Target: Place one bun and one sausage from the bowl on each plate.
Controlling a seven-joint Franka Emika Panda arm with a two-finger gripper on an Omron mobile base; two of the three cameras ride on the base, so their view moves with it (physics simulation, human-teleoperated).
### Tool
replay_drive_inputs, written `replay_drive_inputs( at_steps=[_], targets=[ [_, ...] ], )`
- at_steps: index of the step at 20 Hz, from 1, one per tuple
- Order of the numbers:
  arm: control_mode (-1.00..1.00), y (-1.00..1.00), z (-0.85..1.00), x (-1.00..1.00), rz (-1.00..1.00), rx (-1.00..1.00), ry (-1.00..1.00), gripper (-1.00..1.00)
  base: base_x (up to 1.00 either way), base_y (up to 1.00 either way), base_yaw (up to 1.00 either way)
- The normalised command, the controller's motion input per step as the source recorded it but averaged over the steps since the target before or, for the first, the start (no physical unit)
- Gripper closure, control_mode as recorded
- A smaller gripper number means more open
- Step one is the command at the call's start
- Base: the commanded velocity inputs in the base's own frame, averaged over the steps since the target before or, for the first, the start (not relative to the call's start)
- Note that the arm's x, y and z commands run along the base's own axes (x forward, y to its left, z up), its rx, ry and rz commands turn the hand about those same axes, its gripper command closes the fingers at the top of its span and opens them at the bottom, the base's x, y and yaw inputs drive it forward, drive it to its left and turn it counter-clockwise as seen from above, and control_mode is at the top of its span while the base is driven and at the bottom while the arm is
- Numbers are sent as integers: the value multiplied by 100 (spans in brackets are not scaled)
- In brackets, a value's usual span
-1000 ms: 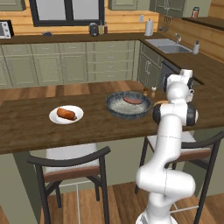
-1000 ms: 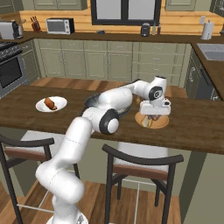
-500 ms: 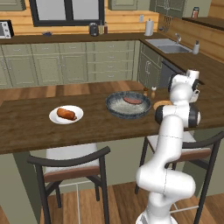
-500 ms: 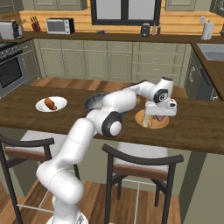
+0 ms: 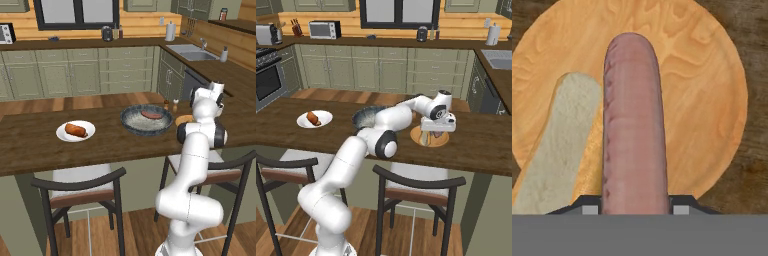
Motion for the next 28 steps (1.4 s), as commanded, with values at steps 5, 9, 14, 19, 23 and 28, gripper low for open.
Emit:
replay_drive_inputs(
  at_steps=[5, 9, 14, 19, 23, 28],
  targets=[
    [-100, 0, 0, 1, 0, 0, 0, -100, 0, 0, 0],
    [-100, 1, 0, 0, 0, 0, 0, -100, 0, 0, 0],
    [-100, 4, 5, -3, 0, 0, -2, -100, 0, 0, 0],
    [-100, 14, 66, -74, 0, 0, -12, -100, 0, 0, 0],
    [-100, 70, 79, -100, 0, 0, -15, -100, 0, 0, 0],
    [-100, 99, 55, -95, 0, -3, -15, -100, 0, 0, 0]
  ],
)
